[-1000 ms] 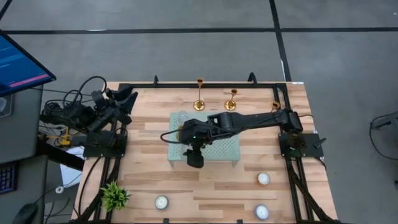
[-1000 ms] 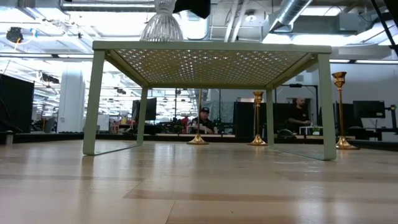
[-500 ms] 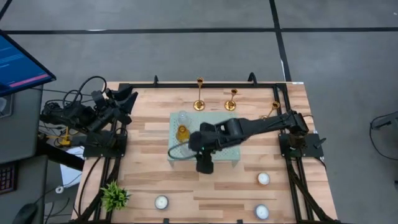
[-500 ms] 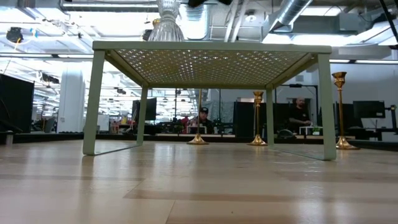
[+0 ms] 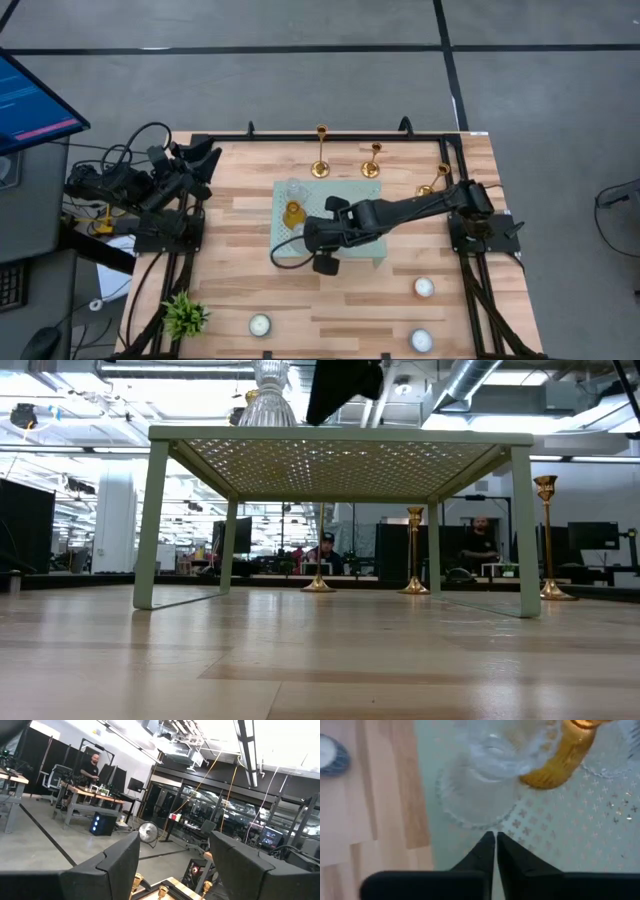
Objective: Pick & Place candle stick holders
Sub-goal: Put the transparent glass candle holder on the shelf, then put the orange scented candle on the shelf
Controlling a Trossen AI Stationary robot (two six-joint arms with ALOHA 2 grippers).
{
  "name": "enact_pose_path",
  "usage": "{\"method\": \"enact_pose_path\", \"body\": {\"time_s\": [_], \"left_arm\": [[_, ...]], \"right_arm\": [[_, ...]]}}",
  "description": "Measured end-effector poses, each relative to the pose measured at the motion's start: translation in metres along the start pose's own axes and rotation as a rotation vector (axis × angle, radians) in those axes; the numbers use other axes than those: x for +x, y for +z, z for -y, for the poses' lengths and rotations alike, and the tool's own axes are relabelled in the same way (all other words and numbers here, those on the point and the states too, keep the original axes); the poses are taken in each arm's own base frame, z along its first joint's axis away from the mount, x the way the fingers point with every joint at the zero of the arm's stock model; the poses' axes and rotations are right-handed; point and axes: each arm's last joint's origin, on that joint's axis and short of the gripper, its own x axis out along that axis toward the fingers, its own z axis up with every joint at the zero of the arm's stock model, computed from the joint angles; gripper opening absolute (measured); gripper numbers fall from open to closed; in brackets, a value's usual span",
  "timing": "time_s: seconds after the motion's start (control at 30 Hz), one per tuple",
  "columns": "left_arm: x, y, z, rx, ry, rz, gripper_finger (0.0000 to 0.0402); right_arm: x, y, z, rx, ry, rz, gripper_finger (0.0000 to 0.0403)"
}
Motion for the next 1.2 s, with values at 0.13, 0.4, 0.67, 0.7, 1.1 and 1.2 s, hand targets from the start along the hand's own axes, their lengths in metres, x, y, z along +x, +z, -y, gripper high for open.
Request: {"method": "enact_pose_path", "body": {"time_s": [0.13,0.4,0.67,0.7,1.1,1.2], "left_arm": [[0.0,0.0,0.0,-0.001,-0.004,-0.001,0.024],[0.0,0.0,0.0,-0.001,-0.004,-0.001,0.024],[0.0,0.0,0.0,0.001,-0.003,-0.001,0.024],[0.0,0.0,0.0,0.004,-0.003,-0.001,0.024],[0.0,0.0,0.0,0.005,-0.004,-0.001,0.024],[-0.001,0.0,0.001,0.002,-0.016,-0.004,0.024]], "right_arm": [[0.004,0.004,0.003,0.026,0.033,0.032,0.0022],[0.004,0.012,0.0,0.039,0.1,0.094,0.0002],[0.0,0.013,0.004,0.014,0.117,0.075,0.0005],[-0.005,0.014,0.007,0.014,0.101,0.075,0.0003],[-0.05,0.014,0.049,-0.02,-0.028,0.118,0.0],[-0.082,0.006,0.063,0.006,-0.073,0.153,0.0]]}}
